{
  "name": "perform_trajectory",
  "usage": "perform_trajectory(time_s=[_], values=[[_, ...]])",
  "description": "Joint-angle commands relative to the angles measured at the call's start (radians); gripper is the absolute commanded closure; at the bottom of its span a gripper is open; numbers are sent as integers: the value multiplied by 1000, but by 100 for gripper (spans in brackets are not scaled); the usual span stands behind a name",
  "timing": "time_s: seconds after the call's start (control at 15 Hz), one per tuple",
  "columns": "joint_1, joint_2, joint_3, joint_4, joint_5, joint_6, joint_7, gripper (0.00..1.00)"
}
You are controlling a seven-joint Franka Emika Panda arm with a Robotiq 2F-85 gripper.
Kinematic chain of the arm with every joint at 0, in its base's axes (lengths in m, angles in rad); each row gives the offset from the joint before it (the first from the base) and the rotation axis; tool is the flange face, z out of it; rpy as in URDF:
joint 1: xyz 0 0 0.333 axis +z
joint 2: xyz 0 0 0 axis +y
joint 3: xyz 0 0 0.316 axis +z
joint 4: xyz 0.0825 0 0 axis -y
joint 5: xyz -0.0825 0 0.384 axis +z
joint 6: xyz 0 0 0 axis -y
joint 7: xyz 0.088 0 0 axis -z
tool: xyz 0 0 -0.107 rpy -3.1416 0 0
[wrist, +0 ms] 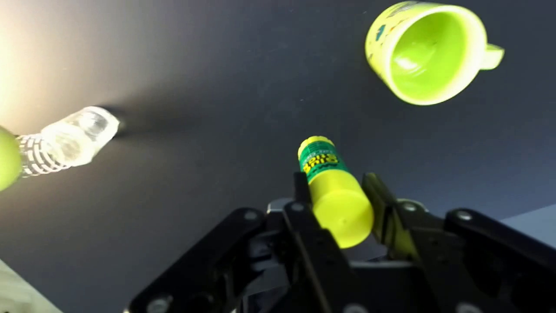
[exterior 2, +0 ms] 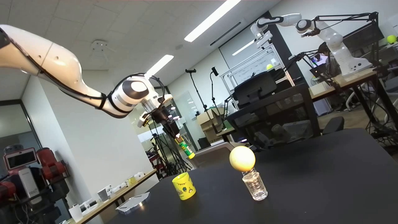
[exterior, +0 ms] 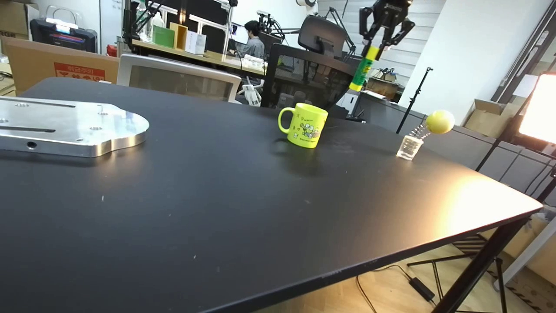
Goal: Put the paper glue in the mug
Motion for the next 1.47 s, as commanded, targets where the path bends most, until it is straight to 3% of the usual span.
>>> perform_trajectory(time_s=[0.0,0.4,0.93,1.4], values=[[63,112,35,137,-18,-42,5,91],[100,221,56,241,19,-38,-42,91],[63,331,52,389,101,-232,-71,91],[32,403,41,419,136,-203,-76,91]])
